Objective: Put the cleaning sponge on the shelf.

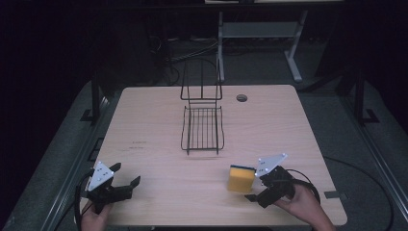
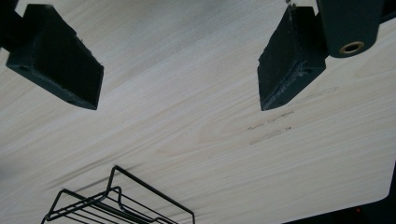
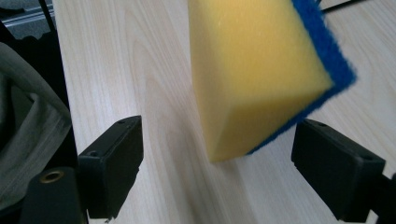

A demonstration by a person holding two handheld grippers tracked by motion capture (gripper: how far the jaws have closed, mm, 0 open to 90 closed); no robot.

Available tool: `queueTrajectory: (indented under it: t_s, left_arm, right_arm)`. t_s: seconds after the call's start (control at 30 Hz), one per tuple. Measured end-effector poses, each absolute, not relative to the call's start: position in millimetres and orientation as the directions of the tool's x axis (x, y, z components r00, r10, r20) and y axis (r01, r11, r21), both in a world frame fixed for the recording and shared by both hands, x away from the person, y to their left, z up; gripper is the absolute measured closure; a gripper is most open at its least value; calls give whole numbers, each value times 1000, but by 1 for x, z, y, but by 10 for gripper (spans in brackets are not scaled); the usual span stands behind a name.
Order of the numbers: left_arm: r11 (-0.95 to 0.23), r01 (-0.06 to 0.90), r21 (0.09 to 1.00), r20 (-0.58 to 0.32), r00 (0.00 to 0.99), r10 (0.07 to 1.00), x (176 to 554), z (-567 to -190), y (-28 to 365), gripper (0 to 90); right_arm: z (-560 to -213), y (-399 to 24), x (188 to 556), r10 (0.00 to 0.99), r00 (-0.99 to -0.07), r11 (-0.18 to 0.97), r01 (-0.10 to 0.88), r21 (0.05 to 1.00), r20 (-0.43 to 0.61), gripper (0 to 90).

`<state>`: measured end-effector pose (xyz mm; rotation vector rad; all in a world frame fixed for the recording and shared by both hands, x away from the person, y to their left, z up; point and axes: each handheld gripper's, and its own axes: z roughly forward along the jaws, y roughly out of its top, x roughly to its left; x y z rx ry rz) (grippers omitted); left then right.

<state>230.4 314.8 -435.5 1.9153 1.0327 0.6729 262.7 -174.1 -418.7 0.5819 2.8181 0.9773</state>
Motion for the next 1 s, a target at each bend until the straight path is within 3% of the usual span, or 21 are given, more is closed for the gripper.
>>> queueTrajectory:
  t_s: [0.53, 1.0]
  left_arm:
    - [-309, 403, 861, 63, 519, 852, 230, -435, 314, 138]
    - [-311, 403, 861, 64, 519, 852, 230, -435, 314, 138]
  right_arm:
    - [-422, -162, 275, 367, -930, 726, 306, 616, 30, 174]
    - [-427, -158, 284, 363, -931, 733, 306, 607, 31, 267]
